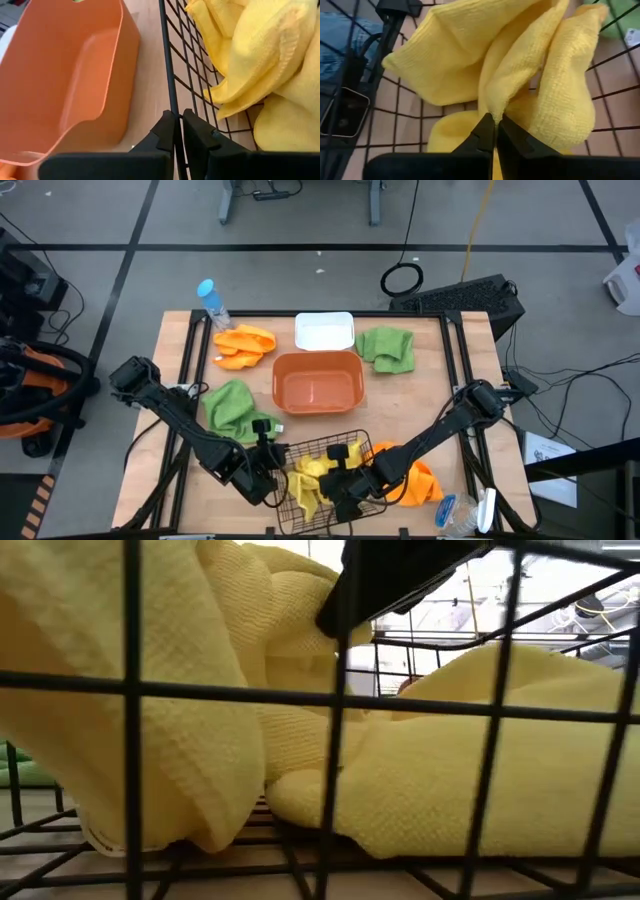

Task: Sort microfiber towel by color & place in baskets
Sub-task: Put the yellow microfiber cloth into the black wire basket

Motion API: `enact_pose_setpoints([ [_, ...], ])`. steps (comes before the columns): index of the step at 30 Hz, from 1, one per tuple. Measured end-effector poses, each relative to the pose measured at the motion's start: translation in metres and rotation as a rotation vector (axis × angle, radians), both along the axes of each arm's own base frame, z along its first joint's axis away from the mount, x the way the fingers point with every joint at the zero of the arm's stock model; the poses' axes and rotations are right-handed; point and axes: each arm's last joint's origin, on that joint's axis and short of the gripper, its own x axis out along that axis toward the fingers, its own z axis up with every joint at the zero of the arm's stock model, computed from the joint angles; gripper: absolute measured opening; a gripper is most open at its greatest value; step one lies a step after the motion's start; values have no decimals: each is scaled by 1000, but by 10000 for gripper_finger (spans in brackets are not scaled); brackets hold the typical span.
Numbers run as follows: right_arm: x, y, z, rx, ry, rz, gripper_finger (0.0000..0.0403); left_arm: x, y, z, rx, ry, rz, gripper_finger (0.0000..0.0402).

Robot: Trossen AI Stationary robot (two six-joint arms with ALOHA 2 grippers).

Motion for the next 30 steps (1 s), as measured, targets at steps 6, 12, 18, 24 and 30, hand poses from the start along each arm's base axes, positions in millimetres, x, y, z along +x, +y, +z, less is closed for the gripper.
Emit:
enact_pose_setpoints([
  [6,-2,-4,15,59,-6,7,29,-1,3,0,101,14,-29,26],
  [12,-9,-6,28,172,37,-6,66,2,8,0,165,37,-64,26],
  [18,-18,-13,40,190,76,-67,116,4,10,0,200,60,-97,26],
  [24,-16,-18,51,177,-23,-178,147,3,10,0,228,83,-133,27],
  [30,5,-20,37,199,-83,-160,136,3,10,0,230,82,-125,27],
])
